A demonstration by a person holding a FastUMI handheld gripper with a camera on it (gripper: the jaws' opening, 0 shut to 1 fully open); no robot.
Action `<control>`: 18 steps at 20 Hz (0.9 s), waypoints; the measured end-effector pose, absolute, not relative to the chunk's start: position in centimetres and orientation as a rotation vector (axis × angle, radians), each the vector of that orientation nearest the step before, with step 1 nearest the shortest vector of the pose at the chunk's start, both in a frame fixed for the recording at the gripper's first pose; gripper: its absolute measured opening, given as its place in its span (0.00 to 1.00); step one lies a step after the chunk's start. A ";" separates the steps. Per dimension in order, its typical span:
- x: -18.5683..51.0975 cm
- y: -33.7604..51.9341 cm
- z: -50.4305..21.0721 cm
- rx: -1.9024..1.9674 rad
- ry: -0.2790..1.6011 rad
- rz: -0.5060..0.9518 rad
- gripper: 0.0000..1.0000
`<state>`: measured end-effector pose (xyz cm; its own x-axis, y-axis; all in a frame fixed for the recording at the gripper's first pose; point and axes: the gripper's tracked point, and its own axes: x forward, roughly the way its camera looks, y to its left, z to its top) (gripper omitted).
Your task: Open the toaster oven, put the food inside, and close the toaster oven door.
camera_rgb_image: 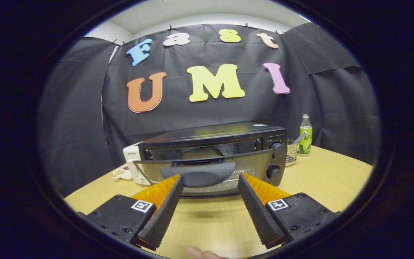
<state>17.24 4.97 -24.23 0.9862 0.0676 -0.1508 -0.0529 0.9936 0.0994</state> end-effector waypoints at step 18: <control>8.3 -0.8 -1.8 0.213 0.069 0.042 1.00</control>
